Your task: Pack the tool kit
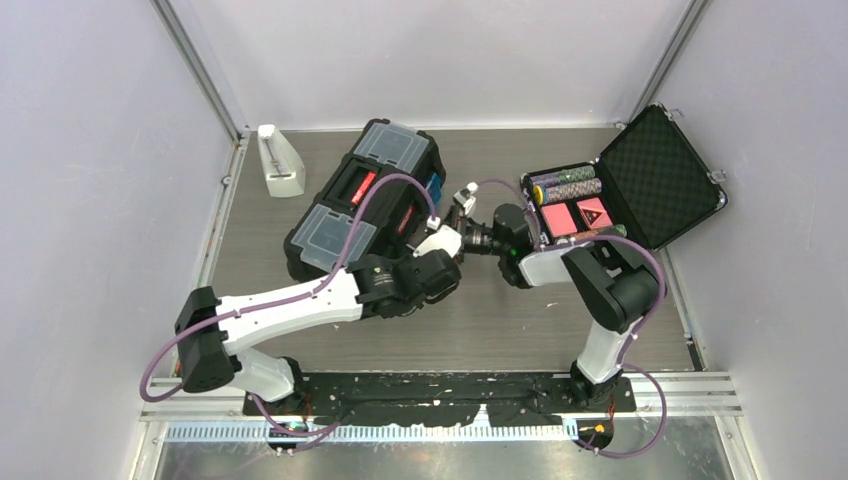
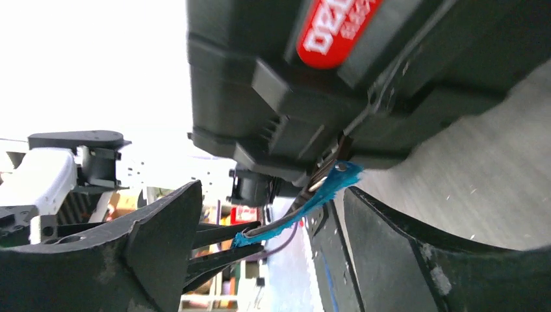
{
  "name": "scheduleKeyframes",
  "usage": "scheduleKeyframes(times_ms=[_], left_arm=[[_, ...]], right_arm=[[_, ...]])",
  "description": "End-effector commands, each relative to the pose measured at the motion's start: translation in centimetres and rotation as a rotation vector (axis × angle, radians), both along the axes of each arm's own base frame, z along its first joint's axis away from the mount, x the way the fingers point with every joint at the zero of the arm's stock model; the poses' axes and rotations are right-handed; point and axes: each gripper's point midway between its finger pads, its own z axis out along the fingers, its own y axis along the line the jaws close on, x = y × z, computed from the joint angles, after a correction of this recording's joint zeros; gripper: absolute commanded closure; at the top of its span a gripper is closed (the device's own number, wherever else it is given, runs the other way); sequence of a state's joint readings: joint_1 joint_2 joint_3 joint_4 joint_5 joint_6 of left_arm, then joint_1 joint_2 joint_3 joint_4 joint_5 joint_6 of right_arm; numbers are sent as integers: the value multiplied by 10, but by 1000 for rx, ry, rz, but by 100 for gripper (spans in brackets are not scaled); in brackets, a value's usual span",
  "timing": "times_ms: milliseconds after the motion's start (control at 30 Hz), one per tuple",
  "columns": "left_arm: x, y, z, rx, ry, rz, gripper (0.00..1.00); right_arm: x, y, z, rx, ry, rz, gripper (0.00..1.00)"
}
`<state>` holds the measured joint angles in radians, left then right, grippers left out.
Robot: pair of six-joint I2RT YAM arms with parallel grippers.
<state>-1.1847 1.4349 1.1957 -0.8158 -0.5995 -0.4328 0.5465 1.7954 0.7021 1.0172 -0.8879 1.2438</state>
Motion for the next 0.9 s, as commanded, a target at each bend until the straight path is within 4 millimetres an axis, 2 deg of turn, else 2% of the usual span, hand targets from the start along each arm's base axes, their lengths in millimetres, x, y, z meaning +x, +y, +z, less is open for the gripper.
scheduleKeyframes(times_ms=[0,133,267,500,600,867], left_arm=[[-1,-19,37,-141,-25,-47,100],[7,-6,44,-153,-48,-1,100],[17,9,45,-151,-61,45,100],[29,34,39,-132,-68,124,95],[33,43,38,-117,-73,149,90],[39,66,53,-50,-142,215,60]], right_arm=[[25,-20,40,60,-186,-124,14],[23,-27,41,41,-230,-133,14],[16,-27,30,5,-244,-133,15],[-8,0,15,-19,-256,-66,25],[-13,11,17,0,-262,-42,29],[-8,33,14,33,-238,-24,31]])
